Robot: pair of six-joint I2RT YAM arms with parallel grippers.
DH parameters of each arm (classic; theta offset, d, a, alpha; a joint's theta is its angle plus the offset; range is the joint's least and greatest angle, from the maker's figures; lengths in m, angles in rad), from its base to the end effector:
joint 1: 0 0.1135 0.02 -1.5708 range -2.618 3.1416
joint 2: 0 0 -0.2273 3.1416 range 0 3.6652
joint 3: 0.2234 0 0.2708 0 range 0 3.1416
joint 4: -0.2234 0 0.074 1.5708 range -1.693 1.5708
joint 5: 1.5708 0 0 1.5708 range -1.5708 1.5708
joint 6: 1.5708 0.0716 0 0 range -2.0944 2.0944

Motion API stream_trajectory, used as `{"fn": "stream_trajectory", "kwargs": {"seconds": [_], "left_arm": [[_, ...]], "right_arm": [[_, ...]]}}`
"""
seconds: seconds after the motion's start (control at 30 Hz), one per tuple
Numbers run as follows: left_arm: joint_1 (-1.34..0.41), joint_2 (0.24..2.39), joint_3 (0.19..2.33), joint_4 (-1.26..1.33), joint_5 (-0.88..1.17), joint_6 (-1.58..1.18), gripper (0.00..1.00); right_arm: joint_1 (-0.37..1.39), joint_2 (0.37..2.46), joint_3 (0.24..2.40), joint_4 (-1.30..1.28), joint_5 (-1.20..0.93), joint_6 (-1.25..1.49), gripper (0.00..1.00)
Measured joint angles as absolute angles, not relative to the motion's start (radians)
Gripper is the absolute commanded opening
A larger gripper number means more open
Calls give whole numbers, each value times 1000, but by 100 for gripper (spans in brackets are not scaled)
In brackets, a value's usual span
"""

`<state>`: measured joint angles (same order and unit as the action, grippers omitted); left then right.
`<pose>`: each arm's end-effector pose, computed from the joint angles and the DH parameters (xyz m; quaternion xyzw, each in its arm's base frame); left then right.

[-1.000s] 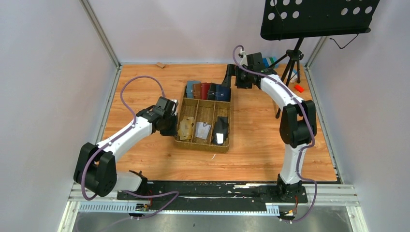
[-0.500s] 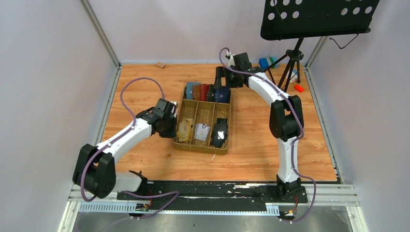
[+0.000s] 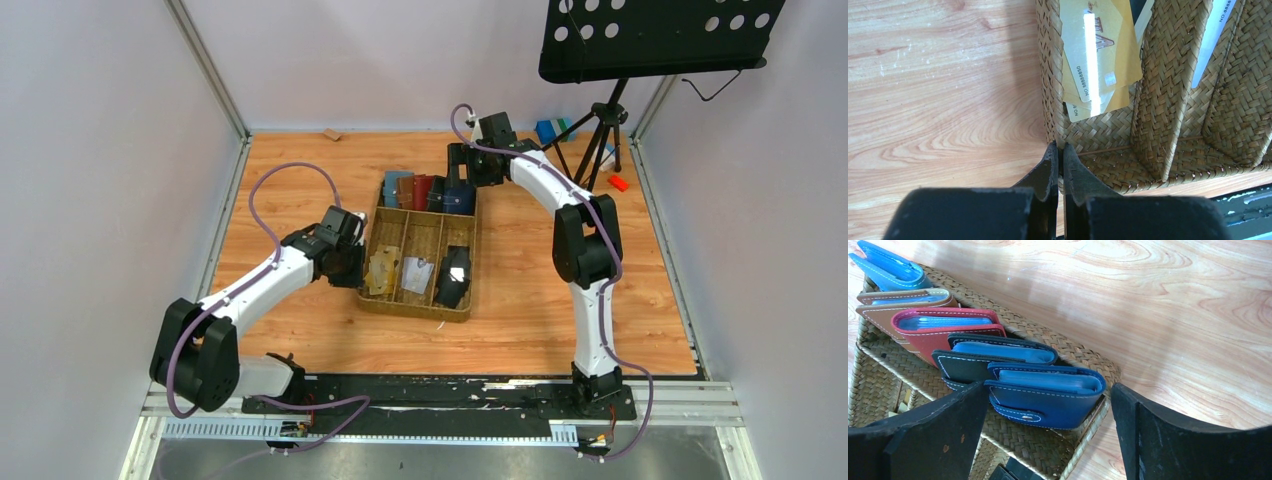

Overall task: Take the credit cards out of the card holder
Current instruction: Pick up the card holder from the storage box.

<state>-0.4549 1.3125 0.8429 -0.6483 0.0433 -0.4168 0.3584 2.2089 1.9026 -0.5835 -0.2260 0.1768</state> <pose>0.2576 -0.1294 0.1364 0.0234 0.9740 -0.1139 0.1946 0.4774 0.1959 0.1619 -0.1224 0.9293 0.1902 0.2919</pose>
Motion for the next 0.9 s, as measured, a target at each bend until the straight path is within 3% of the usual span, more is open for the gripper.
{"fn": "stream_trajectory", "kwargs": {"seconds": [0.13,0.57,0.9], "left_arm": [[-455,1300,836,-651,43,-417,2],[-455,1288,833,-672,36,-417,2],[-455,1288,833,-672,36,-419,1]], "right_arm": [[357,2218,1906,-582,-238,176,87],[356,2224,1918,-566,-271,169,59],[334,2160,1909,-548,-272,202,58]]}}
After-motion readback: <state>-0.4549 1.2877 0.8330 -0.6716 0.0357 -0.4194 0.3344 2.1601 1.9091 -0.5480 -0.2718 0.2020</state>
